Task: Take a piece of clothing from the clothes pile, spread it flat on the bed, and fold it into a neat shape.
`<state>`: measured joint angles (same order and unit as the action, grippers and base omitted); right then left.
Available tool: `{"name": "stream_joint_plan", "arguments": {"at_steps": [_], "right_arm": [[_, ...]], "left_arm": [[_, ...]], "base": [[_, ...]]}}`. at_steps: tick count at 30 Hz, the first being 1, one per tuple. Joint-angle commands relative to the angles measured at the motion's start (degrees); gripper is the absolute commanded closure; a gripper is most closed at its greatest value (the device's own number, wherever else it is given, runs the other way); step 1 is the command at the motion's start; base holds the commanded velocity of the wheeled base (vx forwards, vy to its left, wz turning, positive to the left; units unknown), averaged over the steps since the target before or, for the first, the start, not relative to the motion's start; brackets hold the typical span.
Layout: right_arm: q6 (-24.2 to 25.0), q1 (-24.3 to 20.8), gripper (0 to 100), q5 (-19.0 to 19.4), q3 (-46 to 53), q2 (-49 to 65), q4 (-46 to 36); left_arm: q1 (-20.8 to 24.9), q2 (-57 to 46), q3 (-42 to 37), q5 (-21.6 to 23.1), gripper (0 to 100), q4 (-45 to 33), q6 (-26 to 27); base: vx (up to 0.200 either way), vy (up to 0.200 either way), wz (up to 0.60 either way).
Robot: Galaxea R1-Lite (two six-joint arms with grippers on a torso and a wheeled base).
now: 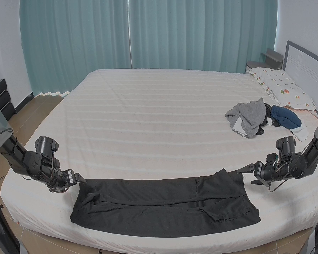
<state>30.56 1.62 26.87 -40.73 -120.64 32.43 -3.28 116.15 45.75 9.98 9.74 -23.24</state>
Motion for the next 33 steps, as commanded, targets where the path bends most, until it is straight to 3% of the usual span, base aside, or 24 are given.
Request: {"name": "stream_joint_plan", "arguments": {"at_steps": [1,9,18,25,30,33], "right_arm": [[3.8,-0.3,0,0.1,1.0,-0.2,2.2],[11.8,0.1,0,-0.1,1.7,-0.1,4.1],[12.0,0.3,0,0.1,3.2,0.1,4.6],[11.9,0.3,0,0.1,5.0,1.5,4.8],[11.9,-0.2,0,0.1,6.1,1.4,5.9],[11.9,-0.3,0,0.1,6.3,1.2,6.2]], "left_arm": [[1.7,-0.2,1.4,2.9,0,-0.7,-3.7],[7.1,3.0,3.2,3.6,0,0.5,-12.7],[9.3,-0.7,-1.4,3.3,0,0.4,-14.1],[9.6,-4.8,-5.9,2.2,0,0.9,-20.0],[9.9,-3.3,-9.3,2.1,0,7.7,-26.2],[10.7,-0.9,-11.3,1.9,0,11.6,-27.1]], "base": [[0.0,0.0,0.0],[0.0,0.0,0.0],[0.0,0.0,0.0],[0.0,0.0,0.0],[0.0,0.0,0.0],[0.0,0.0,0.0]]}}
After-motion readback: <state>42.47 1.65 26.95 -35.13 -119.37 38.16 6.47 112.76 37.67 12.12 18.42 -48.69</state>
